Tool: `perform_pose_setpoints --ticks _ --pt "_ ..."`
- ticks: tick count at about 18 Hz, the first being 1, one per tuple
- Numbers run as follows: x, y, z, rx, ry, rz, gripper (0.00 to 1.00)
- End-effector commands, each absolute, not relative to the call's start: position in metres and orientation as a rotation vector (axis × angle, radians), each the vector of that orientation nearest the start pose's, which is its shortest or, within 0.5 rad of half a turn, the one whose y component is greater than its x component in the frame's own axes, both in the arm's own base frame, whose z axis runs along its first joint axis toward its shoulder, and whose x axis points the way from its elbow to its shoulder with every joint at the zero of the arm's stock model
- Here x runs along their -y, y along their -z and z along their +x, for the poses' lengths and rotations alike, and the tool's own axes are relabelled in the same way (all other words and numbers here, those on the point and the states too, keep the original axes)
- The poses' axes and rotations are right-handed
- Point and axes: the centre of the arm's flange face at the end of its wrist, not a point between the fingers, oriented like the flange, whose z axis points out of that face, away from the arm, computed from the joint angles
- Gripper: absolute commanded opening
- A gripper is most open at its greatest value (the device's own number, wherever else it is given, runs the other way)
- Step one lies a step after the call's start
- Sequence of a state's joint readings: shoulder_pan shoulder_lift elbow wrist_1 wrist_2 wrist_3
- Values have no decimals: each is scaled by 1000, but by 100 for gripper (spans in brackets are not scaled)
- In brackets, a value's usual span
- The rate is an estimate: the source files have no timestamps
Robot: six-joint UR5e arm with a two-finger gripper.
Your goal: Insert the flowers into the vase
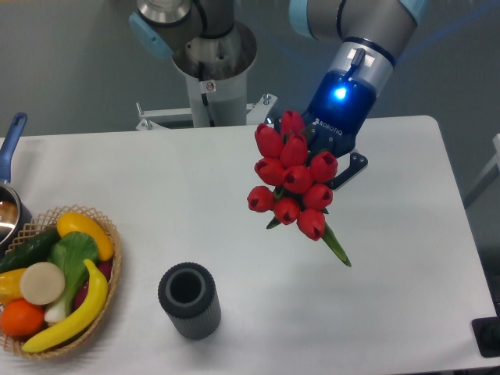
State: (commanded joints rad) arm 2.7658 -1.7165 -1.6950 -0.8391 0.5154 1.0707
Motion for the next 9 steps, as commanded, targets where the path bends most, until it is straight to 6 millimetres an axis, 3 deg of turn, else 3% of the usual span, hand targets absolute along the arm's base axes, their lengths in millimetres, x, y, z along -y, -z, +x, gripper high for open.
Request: perform_pose_setpoints --ticks 2,9 --pt "-406 -473 -430 -149 77 -2026 43" --pt "-407 -479 -432 -149 76 -2015 43"
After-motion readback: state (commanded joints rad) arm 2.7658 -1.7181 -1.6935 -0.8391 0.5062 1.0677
